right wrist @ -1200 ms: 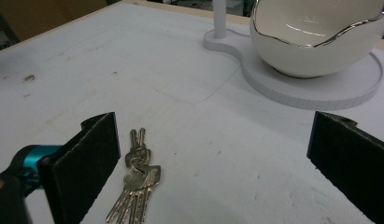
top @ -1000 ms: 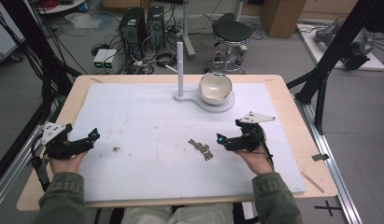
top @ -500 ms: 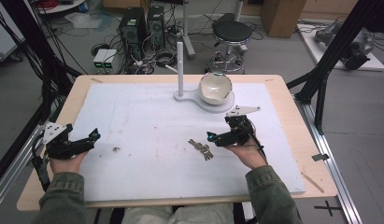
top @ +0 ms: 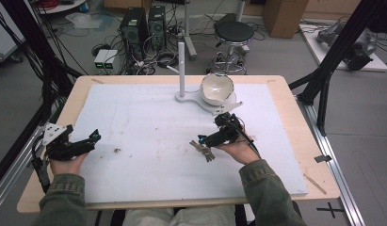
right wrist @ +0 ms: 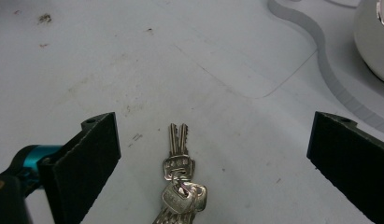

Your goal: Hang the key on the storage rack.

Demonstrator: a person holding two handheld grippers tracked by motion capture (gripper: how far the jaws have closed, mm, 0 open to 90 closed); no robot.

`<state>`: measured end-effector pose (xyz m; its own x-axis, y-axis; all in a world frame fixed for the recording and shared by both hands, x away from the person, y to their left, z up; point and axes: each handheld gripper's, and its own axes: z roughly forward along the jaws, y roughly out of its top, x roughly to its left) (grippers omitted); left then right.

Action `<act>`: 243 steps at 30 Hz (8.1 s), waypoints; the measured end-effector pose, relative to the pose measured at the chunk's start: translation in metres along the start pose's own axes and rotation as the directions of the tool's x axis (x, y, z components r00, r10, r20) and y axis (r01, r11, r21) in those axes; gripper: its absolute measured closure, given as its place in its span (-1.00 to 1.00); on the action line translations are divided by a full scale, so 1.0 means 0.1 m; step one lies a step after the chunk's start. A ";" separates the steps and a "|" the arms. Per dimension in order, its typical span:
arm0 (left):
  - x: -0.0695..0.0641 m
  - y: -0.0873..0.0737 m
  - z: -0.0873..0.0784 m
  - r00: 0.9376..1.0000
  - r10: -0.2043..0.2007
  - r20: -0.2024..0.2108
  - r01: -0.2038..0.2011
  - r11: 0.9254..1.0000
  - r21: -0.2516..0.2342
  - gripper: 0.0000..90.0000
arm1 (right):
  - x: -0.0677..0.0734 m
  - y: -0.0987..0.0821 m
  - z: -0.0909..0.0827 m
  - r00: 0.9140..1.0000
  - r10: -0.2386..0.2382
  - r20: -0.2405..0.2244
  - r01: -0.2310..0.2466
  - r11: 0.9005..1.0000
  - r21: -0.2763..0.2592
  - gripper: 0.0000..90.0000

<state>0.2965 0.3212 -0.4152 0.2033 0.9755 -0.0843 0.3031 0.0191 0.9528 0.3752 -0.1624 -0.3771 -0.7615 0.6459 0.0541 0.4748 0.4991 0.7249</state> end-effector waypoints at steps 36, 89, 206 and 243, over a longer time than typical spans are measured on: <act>0.00 -0.01 0.02 1.000 0.000 0.009 0.000 1.000 0.008 -0.96 | 0.15 0.21 0.61 0.991 -0.101 -0.087 0.125 0.931 0.343 -0.86; 0.01 -0.01 0.02 1.000 0.002 -0.002 -0.002 1.000 0.006 -0.96 | 0.23 0.36 0.67 0.994 -0.101 -0.030 0.103 0.860 0.501 0.80; 0.00 -0.02 0.05 1.000 -0.001 0.027 0.001 1.000 0.016 -0.96 | -0.46 2.26 -0.24 0.987 0.112 -0.114 -0.126 0.983 -0.133 0.79; 0.02 -0.02 0.06 1.000 -0.018 0.026 0.018 1.000 0.005 -0.96 | -0.85 2.36 0.22 0.980 0.199 -0.012 -0.199 0.974 -0.110 0.79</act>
<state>0.3021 0.3218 -0.4193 0.2219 0.9690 -0.1090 0.3114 0.0355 0.9496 0.5620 -0.0868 -0.2256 -0.6573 0.7251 0.2054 0.5651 0.2939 0.7709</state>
